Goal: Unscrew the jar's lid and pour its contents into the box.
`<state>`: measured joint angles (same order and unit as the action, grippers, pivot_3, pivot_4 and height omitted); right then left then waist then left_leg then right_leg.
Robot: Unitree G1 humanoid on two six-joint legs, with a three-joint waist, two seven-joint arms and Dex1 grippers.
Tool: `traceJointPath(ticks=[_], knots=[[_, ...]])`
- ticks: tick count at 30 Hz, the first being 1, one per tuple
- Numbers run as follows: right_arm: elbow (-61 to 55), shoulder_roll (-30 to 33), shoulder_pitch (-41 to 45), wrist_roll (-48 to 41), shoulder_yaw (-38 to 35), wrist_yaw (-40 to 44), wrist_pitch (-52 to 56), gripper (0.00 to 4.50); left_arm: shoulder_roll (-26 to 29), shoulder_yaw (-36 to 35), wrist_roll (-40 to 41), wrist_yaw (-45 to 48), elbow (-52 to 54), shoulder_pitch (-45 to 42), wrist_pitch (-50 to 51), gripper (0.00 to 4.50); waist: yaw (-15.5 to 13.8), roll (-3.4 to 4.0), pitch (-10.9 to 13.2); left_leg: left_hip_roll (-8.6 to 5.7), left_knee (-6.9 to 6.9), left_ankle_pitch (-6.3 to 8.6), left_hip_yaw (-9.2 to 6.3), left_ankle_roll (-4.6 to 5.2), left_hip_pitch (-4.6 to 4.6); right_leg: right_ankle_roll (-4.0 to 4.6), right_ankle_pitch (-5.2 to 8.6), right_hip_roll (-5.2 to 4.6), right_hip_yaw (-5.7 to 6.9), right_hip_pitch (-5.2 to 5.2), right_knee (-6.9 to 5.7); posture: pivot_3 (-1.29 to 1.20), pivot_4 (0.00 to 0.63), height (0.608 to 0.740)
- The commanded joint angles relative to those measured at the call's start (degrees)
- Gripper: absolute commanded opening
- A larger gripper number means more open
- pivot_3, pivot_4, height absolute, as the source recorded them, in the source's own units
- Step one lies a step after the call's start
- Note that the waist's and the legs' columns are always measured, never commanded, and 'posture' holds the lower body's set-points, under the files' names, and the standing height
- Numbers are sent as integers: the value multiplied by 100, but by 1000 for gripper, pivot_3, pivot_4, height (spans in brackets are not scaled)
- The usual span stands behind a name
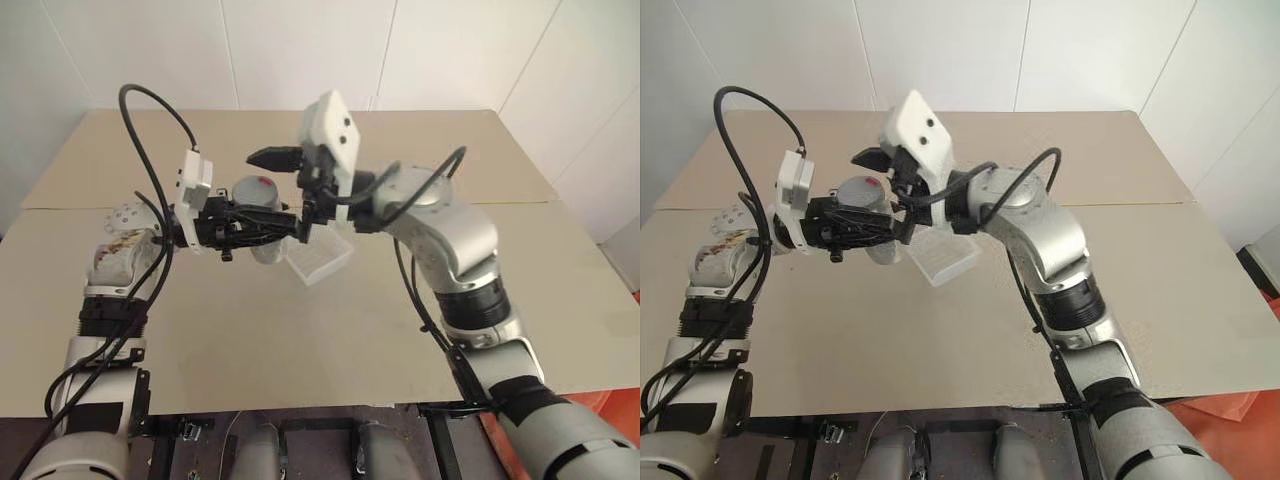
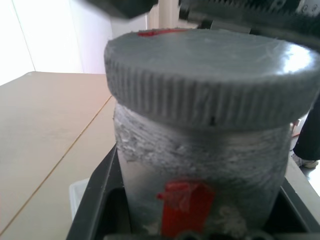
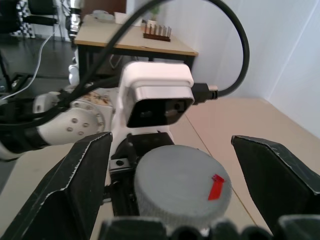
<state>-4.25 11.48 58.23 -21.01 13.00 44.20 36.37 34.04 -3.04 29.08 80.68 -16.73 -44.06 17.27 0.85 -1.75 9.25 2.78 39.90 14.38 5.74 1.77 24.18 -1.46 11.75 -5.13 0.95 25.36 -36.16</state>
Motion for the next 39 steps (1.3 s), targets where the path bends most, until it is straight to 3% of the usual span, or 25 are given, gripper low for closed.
traceJointPath(ticks=[1,15,28,39], knots=[[107,-117,242,165,-29,-167,-233,4470,11,-36,-2,21,69,-133,-125,1925,-11,0,0,0,0,-1,0,-1,1,0,0,-1,1,0,1,0,150,740],[-86,492,-84,-34,-453,65,-148,4470,350,-195,90,45,280,97,-61,1925,-4,0,0,0,-1,1,-3,1,1,0,0,-1,1,-1,3,0,150,740],[-565,784,-360,-345,-347,625,-206,4470,344,-183,107,-56,345,119,-43,1925,4,0,0,1,-1,1,-3,2,0,0,0,1,0,0,2,0,150,740],[-214,178,83,-210,-132,173,99,4470,260,-107,77,-68,392,103,-41,1925,2,0,0,2,-1,0,-3,0,-1,0,0,1,1,1,-1,0,150,740]])
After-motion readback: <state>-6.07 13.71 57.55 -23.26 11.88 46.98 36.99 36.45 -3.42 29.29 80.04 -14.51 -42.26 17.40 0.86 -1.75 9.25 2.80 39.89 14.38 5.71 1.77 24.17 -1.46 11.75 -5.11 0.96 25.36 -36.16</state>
